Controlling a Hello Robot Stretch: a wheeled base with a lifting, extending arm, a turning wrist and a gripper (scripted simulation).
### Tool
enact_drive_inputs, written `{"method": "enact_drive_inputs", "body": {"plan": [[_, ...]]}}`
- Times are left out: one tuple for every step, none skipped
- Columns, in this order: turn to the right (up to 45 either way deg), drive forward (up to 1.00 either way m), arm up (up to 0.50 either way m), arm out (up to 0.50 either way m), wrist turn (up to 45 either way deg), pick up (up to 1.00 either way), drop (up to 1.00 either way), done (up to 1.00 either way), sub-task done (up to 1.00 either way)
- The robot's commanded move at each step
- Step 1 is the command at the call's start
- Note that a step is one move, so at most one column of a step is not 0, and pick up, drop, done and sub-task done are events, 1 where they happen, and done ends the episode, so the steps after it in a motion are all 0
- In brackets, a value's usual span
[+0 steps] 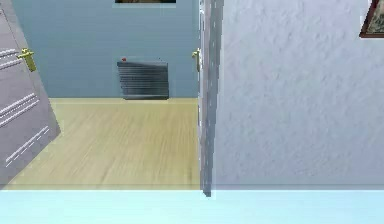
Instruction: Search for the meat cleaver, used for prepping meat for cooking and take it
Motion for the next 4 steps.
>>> {"method": "enact_drive_inputs", "body": {"plan": [[-21.0,0.00,0.00,0.00,0.0,0.00,0.00,0.00,0.00],[0.0,0.30,0.00,0.00,0.0,0.00,0.00,0.00,0.00],[-3.0,0.00,0.00,0.00,0.0,0.00,0.00,0.00,0.00],[-9.0,0.00,0.00,0.00,0.0,0.00,0.00,0.00,0.00]]}}
